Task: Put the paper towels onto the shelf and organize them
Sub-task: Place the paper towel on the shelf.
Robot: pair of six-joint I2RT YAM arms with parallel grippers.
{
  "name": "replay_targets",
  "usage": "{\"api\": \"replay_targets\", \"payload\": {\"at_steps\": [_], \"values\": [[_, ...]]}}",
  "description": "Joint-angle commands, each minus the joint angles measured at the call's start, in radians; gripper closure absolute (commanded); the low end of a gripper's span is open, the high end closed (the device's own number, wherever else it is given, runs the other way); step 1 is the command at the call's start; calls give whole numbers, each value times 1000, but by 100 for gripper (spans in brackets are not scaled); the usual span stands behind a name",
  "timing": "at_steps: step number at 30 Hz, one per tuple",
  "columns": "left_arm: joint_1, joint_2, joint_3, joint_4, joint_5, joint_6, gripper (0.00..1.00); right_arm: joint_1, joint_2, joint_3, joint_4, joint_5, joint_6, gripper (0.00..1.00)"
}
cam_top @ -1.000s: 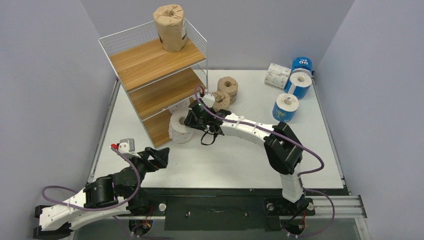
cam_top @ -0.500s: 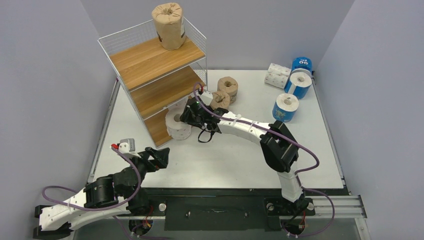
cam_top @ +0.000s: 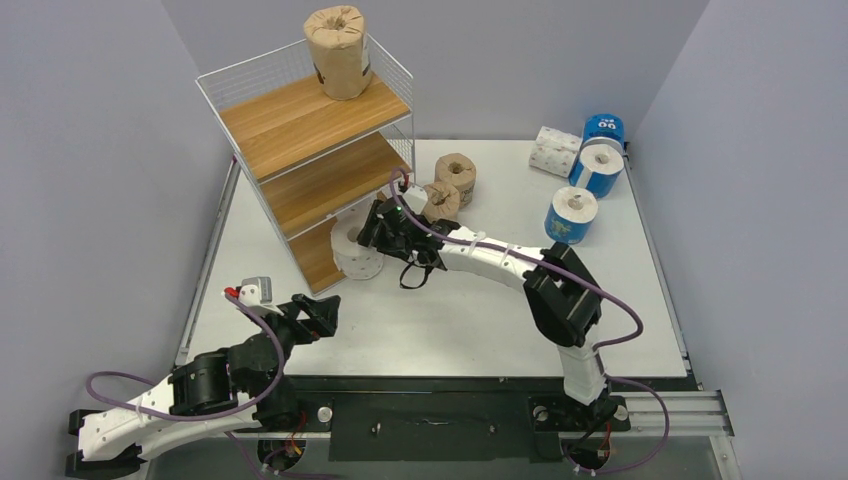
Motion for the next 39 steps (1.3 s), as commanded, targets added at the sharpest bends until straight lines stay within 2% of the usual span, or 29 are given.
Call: {"api": "replay_targets", "payload": {"at_steps": [1, 11, 15, 19, 20, 22, 24, 26, 30, 39], "values": [[-1, 12, 32, -7, -15, -31, 7, -2, -121, -53, 34, -7, -21, 36], [-2, 21, 38, -1, -9, -33, 7, -21, -276, -208, 62, 6, -119, 34], [0, 28, 49, -3, -7, -33, 7, -17, -334, -310, 183, -51, -257, 37], [-2, 21, 53, -17, -14, -34, 7, -18, -365, -472, 446, -120, -364, 40], [0, 16, 53, -17, -16, -33, 7, -23, -363, -482, 454, -149, -373, 41], [-2, 5, 54, -17, -19, -30, 7, -38, -331, -456, 423, -171, -406, 46], [-1, -7, 55, -18, -26, -26, 7, -43, -291, -473, 463, -171, -409, 50], [0, -17, 60, -25, -28, -24, 7, -37, -269, -479, 522, -169, -405, 53], [-1, -34, 72, -72, -31, -45, 7, -22, -185, -428, 507, -148, -409, 57], [0, -30, 88, -73, -37, -26, 7, -21, -101, -367, 486, -141, -416, 58]]}}
